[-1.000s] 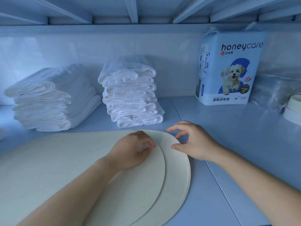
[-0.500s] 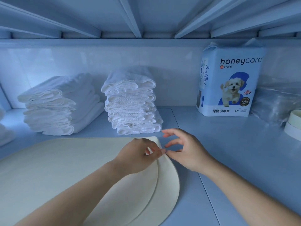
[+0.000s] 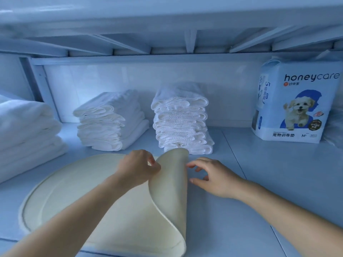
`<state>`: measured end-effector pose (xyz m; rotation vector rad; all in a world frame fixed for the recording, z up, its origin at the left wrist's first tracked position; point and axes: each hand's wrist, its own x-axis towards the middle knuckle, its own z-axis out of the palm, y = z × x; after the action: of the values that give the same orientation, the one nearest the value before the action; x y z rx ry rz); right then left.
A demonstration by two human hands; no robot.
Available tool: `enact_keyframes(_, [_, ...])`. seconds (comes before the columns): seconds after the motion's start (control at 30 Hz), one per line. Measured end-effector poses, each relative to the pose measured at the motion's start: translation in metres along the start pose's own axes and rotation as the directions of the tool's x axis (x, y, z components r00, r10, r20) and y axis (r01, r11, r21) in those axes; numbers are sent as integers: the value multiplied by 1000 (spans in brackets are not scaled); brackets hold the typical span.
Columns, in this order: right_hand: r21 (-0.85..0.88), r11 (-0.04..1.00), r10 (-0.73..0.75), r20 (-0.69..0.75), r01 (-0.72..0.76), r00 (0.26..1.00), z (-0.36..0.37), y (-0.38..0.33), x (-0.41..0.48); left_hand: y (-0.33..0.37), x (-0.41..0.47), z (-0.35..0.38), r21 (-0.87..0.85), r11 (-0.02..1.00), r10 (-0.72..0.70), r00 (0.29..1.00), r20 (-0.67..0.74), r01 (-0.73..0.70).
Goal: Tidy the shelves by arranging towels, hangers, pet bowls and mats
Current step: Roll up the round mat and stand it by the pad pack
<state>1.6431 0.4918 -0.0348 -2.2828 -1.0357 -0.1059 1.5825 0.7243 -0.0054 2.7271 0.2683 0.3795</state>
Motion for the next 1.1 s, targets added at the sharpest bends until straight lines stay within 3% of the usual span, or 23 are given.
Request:
enact_keyframes(0.17, [-18, 991, -132, -10, 132, 991, 35, -40, 34, -82, -10, -22, 242, 969, -33, 996, -79, 51])
enact_keyframes(0.33, [-30, 972, -234, 9, 235, 972, 72, -79, 60, -143, -22, -43, 352, 920, -153, 984, -87, 174])
enact_keyframes(0.83, [-9, 988, -153, 96, 155, 984, 126, -126, 92, -221, -15, -62, 401, 881, -220, 967, -127, 253])
enact_keyframes(1.1, [-29, 986, -166, 2, 166, 986, 114, -128, 90, -219, -12, -60, 306, 915, -253, 965, -68, 262])
